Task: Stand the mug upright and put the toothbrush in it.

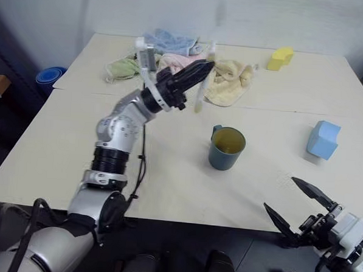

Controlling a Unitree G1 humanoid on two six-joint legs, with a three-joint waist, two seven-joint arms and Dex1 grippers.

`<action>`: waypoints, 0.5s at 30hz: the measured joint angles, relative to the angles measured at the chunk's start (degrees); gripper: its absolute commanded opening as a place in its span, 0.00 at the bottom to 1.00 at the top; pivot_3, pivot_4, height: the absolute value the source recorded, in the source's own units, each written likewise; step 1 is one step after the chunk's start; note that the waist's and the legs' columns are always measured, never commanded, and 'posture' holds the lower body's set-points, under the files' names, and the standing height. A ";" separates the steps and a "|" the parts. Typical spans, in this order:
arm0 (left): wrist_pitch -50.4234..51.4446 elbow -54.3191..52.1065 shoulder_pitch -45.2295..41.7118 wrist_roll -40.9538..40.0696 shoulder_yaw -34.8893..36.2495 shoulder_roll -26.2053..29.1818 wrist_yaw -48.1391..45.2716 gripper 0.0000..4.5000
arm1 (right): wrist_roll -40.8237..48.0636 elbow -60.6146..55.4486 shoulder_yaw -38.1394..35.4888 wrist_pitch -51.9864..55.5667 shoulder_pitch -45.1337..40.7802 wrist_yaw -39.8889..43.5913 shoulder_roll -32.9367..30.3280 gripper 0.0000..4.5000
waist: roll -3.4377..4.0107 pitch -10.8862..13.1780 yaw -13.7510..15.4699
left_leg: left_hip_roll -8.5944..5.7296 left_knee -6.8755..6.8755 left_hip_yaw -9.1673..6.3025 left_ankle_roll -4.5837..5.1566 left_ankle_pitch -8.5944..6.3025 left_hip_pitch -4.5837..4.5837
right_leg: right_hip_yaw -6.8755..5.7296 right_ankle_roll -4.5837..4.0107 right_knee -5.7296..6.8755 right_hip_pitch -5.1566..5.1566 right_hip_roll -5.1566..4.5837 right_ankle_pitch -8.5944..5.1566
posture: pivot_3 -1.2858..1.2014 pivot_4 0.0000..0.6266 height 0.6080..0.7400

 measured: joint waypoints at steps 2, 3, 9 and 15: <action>-5.03 3.81 0.11 1.87 -2.37 -2.06 -2.15 0.02 | -0.53 -1.05 0.00 0.11 0.46 -1.26 0.01 1.00 | 0.00 0.00 -0.03 | 0.00 -0.01 0.05 0.02 -0.01 0.00 | 0.00 0.00 -0.05 -0.01 0.00 0.00 | 0.52 0.24 1.00; -7.28 5.63 0.40 2.79 -3.36 -3.01 -2.95 0.02 | -0.71 -1.87 0.00 0.14 0.74 -1.86 0.01 1.00 | 0.00 0.00 -0.03 | 0.01 -0.02 0.06 0.03 -0.01 0.00 | 0.00 0.00 -0.07 -0.01 0.00 0.00 | 0.52 0.24 1.00; -19.39 13.10 4.13 8.32 -7.65 -4.70 -5.80 0.23 | -1.06 -6.97 0.00 1.62 2.18 -6.09 0.04 1.00 | 0.00 0.00 -0.11 | 0.03 -0.03 0.06 0.06 -0.02 0.00 | 0.00 -0.01 -0.06 -0.04 0.01 -0.01 | 0.52 0.24 1.00; -25.77 14.47 5.49 10.45 -8.51 -4.33 -6.72 0.59 | -1.41 -8.59 0.11 3.96 1.08 -8.58 -0.05 1.00 | 0.00 0.00 0.14 | 0.02 0.01 0.10 0.17 -0.07 -0.05 | 0.00 -0.01 -0.10 -0.04 0.00 0.00 | 0.52 0.24 1.00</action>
